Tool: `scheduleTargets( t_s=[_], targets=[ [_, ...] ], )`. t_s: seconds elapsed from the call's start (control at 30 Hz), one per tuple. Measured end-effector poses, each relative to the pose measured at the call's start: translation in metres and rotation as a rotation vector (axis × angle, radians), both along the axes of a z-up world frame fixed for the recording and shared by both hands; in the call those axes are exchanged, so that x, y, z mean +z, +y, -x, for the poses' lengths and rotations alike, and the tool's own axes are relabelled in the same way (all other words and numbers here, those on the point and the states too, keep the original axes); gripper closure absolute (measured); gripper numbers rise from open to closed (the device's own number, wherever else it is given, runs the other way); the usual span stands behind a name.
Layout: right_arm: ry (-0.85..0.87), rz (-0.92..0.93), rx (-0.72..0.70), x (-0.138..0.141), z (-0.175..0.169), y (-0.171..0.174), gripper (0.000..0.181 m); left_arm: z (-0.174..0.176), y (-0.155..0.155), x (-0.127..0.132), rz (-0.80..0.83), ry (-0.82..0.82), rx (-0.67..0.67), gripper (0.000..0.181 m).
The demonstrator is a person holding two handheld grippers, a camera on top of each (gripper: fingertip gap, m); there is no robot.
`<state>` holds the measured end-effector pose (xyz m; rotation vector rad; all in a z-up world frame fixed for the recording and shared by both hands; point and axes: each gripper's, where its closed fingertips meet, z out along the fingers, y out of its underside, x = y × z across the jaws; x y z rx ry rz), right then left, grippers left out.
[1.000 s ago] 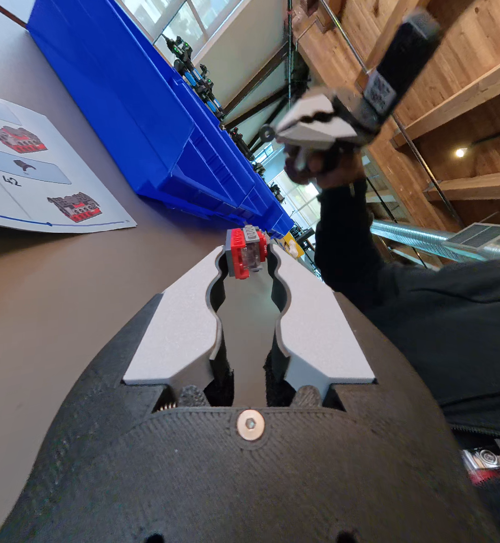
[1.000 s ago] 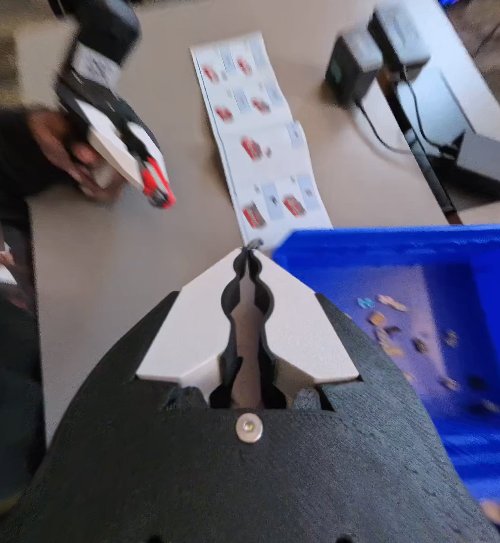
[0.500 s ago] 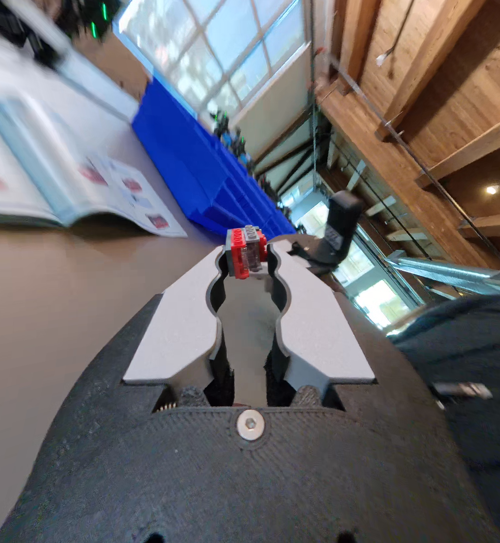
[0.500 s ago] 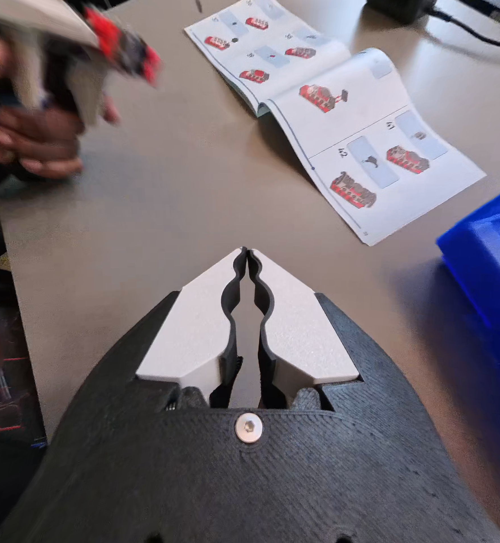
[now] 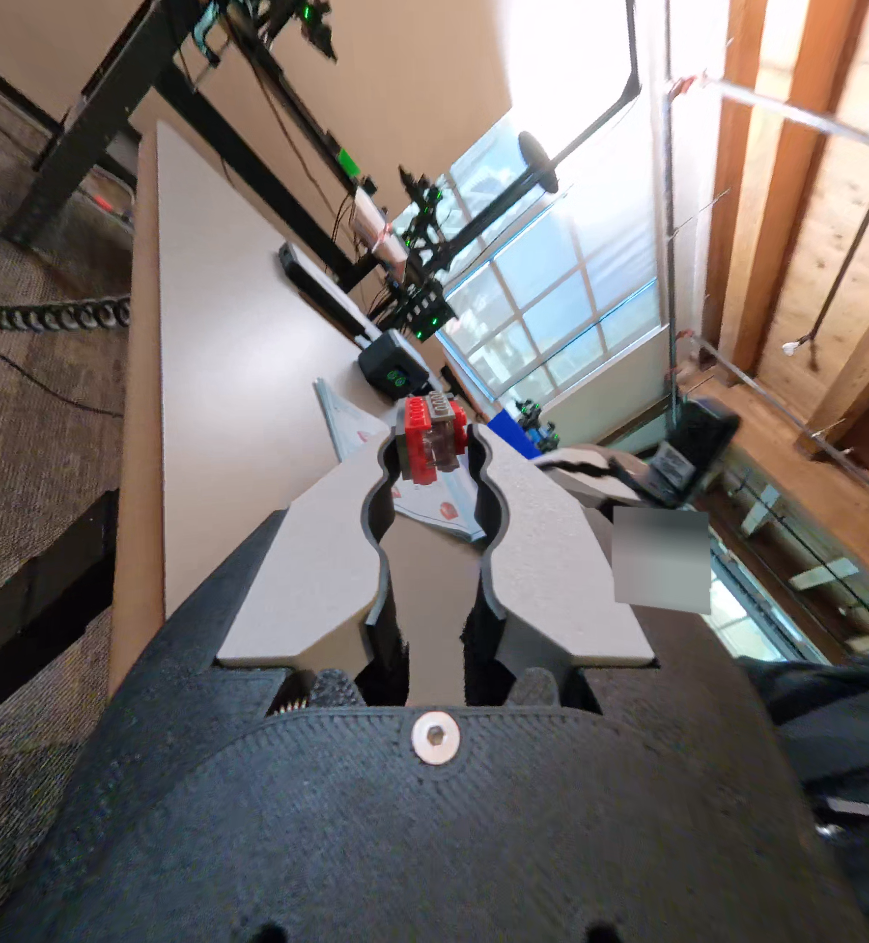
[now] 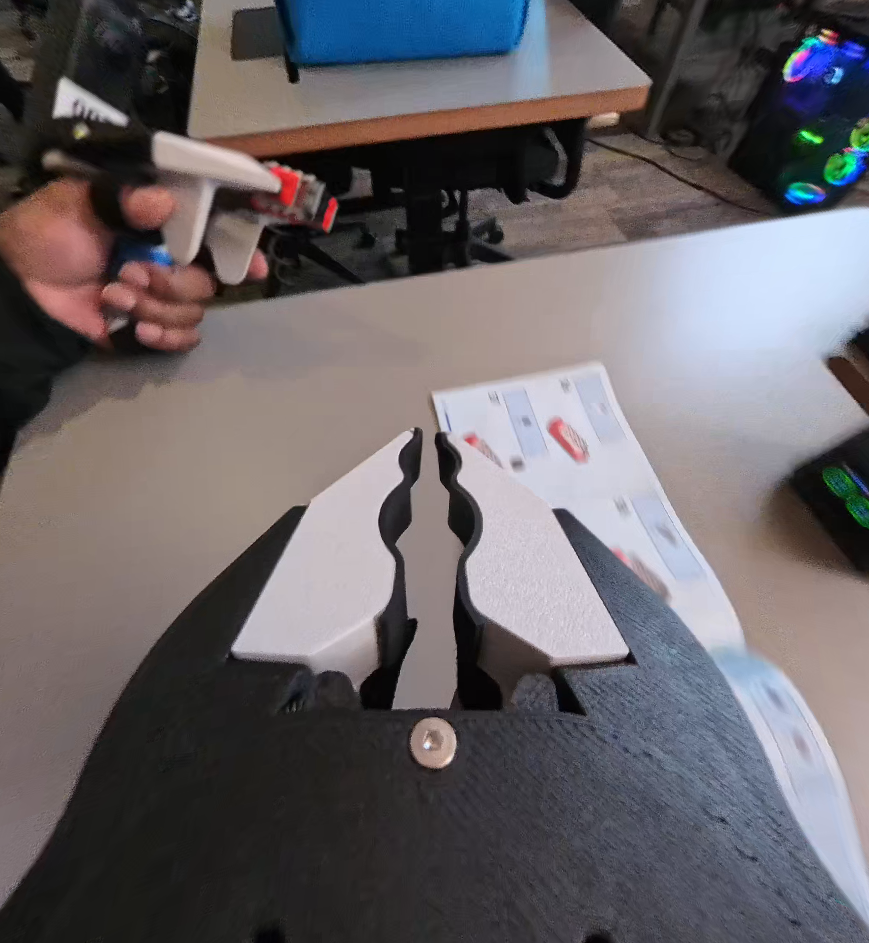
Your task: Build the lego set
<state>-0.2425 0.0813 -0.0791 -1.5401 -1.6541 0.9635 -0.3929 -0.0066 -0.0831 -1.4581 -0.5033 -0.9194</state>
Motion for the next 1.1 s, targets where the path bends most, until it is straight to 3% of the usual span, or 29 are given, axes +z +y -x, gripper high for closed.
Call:
scheduleTargets(
  t_s=[0.1, 0.23, 0.37, 0.5, 0.67, 0.83, 1.0, 1.1],
  targets=[
    [0.006, 0.074, 0.059, -0.007, 0.050, -0.030, 0.172, 0.007, -0.047, 0.004, -0.030, -0.002, 0.072, 0.155],
    [-0.046, 0.115, 0.162, -0.038, 0.078, -0.088, 0.166, 0.037, -0.137, 0.003, -0.091, -0.001, 0.240, 0.155],
    [-0.095, 0.126, 0.224, -0.057, 0.096, -0.133, 0.165, 0.066, -0.222, -0.024, -0.122, -0.109, 0.353, 0.155],
    [-0.125, 0.127, 0.231, -0.066, 0.125, -0.157, 0.165, 0.083, -0.282, -0.062, -0.054, -0.206, 0.419, 0.155],
    [-0.140, 0.132, 0.218, -0.075, 0.163, -0.187, 0.165, 0.087, -0.331, -0.075, -0.002, -0.226, 0.423, 0.156],
    [-0.127, 0.062, 0.202, -0.079, 0.192, -0.218, 0.165, 0.088, -0.361, -0.065, 0.018, -0.192, 0.392, 0.155],
    [-0.095, 0.016, 0.208, -0.078, 0.193, -0.231, 0.165, 0.090, -0.391, -0.067, 0.035, -0.162, 0.429, 0.155],
    [-0.054, 0.052, 0.186, -0.072, 0.188, -0.228, 0.165, 0.092, -0.411, -0.081, 0.033, -0.194, 0.483, 0.155]
  ],
)
